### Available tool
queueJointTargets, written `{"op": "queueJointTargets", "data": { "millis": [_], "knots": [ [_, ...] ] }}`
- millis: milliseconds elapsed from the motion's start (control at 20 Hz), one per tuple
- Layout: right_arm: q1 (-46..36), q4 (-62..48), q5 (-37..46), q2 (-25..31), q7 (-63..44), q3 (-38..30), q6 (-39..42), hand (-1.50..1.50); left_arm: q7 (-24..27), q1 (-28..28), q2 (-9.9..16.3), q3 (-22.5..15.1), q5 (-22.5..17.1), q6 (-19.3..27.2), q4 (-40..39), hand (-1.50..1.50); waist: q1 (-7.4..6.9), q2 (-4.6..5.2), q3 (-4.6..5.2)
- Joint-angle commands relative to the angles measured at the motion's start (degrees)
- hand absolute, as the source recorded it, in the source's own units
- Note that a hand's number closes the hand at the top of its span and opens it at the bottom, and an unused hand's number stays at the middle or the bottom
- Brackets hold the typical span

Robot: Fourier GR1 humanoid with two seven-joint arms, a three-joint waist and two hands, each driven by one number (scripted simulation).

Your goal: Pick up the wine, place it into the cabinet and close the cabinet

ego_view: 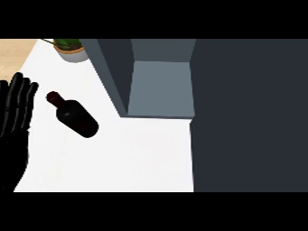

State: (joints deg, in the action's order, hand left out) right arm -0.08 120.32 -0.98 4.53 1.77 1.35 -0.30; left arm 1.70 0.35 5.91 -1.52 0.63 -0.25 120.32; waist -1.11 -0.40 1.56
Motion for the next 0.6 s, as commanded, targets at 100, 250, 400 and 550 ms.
{"op": "queueJointTargets", "data": {
  "millis": [100, 250, 400, 550],
  "knots": [
    [0.43, 3.12, -0.25, 1.34, -2.57, 0.72, 2.05, -1.5, 0.72, -5.98, -1.03, 5.02, -3.45, 1.56, -5.99, -1.5, 1.33, 0.41, -1.55],
    [11.28, 9.64, -5.8, 4.26, 1.55, -2.34, 7.73, -1.5, 0.0, -10.44, 2.97, 15.53, -12.49, 0.05, -10.29, -1.5, 2.35, 0.36, -1.57],
    [10.01, 7.68, -14.4, 4.47, -9.21, 5.76, 12.95, -1.5, -11.08, -6.21, -5.68, 9.14, -19.25, 3.79, -8.56, -1.5, 1.98, 0.25, -1.57],
    [13.3, 13.89, -18.37, 6.31, -13.71, 4.95, 13.48, -1.5, -20.86, -7.48, -2.85, 11.05, -22.37, 6.72, -0.31, -1.5, 1.31, -0.03, -1.61]
  ]
}}
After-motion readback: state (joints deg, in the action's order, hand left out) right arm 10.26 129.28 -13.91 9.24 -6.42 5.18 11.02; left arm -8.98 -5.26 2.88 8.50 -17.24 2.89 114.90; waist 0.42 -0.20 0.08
